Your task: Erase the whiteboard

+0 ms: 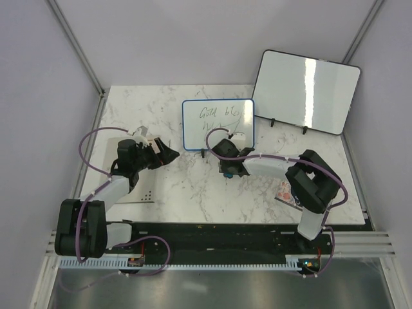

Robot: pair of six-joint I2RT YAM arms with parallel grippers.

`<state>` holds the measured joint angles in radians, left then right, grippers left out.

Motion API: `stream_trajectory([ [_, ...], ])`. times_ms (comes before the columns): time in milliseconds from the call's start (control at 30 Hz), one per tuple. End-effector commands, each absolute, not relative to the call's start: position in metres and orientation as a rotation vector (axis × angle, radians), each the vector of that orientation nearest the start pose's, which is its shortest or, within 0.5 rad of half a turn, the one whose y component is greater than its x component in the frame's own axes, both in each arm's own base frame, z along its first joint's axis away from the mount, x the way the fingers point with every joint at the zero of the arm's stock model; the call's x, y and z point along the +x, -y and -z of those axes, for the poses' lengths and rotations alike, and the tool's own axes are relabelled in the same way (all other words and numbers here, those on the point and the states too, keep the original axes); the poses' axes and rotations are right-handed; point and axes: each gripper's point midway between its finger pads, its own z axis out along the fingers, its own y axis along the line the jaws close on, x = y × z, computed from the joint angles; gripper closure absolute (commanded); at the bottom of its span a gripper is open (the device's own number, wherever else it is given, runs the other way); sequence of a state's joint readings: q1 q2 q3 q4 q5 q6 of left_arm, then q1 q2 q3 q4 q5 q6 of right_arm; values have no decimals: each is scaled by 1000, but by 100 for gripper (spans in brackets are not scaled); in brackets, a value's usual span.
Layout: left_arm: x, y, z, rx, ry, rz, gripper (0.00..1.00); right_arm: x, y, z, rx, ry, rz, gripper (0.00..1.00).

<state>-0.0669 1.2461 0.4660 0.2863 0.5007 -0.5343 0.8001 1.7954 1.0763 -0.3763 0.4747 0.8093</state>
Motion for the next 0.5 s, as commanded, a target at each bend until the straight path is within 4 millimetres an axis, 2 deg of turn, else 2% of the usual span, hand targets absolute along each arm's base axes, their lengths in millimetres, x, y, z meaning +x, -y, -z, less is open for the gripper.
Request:
stream_trajectory([
  [0, 321, 126, -106, -152, -2076, 899, 1, 315, -256, -28, 176, -2483, -76, 41],
  [33, 322, 126, -107, -150, -2074, 901, 1, 313, -256, -24, 172, -2494, -73, 41],
  [67, 321, 127, -106, -149, -2075, 909, 1, 314, -256, -24, 172, -2491, -74, 48],
  [100, 322, 128, -108, -140, -2065, 915, 1, 314, -255, -23, 171, -2492, -68, 63],
  [167, 323, 129, -108, -134, -2061, 923, 1, 313, -255, -20, 168, -2496, -63, 75],
  [200, 325, 130, -108, -129, -2053, 924, 1, 313, -255, -18, 157, -2500, -58, 86],
  [267, 328, 131, -110, -116, -2043, 932, 1, 311, -253, -16, 149, -2507, -48, 100],
  [300, 330, 132, -108, -114, -2049, 936, 1, 311, -252, -17, 148, -2506, -47, 100],
  [367, 336, 135, -115, -82, -2018, 951, 1, 310, -250, -20, 131, -2500, -47, 100],
  [400, 340, 136, -111, -78, -2020, 955, 1, 312, -250, -28, 133, -2481, -58, 100],
  [467, 351, 138, -118, -59, -1982, 962, 1, 314, -247, -37, 101, -2459, -51, 100],
])
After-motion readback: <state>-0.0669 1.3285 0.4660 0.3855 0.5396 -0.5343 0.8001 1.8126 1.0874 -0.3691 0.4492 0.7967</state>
